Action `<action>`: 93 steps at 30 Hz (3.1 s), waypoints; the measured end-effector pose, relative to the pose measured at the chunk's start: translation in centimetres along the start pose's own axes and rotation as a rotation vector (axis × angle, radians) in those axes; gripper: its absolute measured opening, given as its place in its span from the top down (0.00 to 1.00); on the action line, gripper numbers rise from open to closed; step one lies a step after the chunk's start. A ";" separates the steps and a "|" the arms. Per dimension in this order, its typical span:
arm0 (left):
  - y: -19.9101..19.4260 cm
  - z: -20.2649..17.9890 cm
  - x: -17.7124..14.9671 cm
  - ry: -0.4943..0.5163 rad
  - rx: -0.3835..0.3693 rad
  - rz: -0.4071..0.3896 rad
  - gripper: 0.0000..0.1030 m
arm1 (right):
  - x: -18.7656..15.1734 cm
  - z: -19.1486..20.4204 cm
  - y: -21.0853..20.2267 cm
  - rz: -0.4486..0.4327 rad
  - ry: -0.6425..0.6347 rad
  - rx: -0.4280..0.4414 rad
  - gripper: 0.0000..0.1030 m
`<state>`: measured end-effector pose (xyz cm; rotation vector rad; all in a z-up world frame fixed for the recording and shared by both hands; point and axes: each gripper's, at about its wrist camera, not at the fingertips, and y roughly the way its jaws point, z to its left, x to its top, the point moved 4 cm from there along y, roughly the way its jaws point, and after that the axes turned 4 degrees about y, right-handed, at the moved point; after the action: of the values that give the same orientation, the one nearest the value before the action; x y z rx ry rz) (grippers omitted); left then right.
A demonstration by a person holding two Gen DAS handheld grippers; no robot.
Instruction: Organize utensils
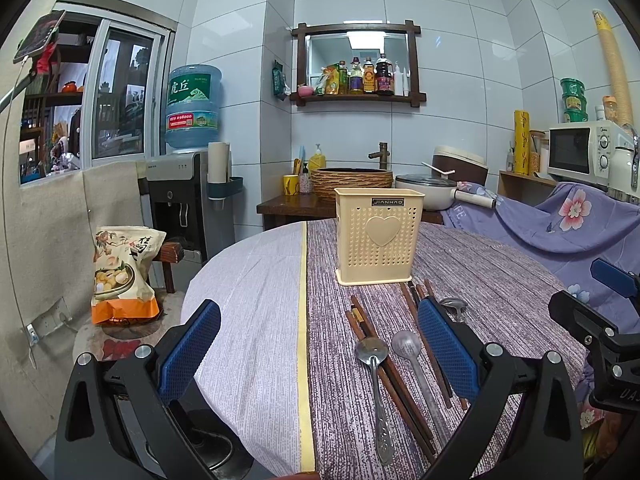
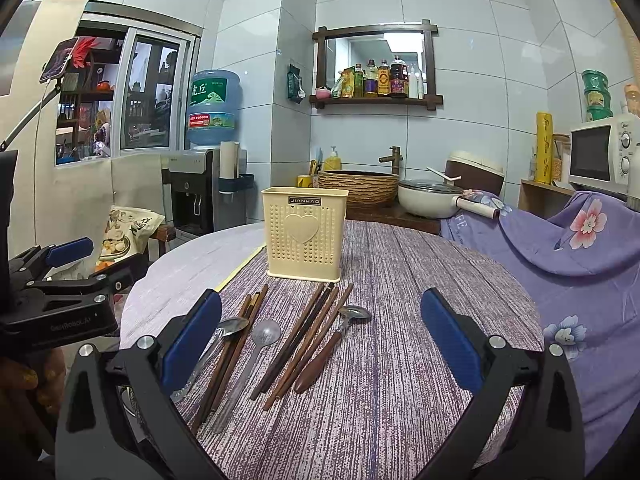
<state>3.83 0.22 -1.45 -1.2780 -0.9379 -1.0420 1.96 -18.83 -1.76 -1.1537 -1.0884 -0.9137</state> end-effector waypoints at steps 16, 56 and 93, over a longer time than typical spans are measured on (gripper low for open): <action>0.1 0.1 -0.2 -0.001 0.000 0.003 0.06 | 0.0 0.1 0.0 0.001 -0.001 0.000 0.05; 12.4 -0.6 -4.6 0.003 -0.264 0.499 0.16 | -2.7 -3.9 17.5 0.525 0.043 -0.126 0.15; 16.7 -4.0 -4.9 0.037 -0.342 0.670 0.64 | -4.8 -5.1 24.8 0.732 0.236 -0.110 0.56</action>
<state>18.47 -3.37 -11.09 -1.6886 -0.2530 -0.6970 25.33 -19.10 -12.54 -1.3585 -0.3665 -0.5096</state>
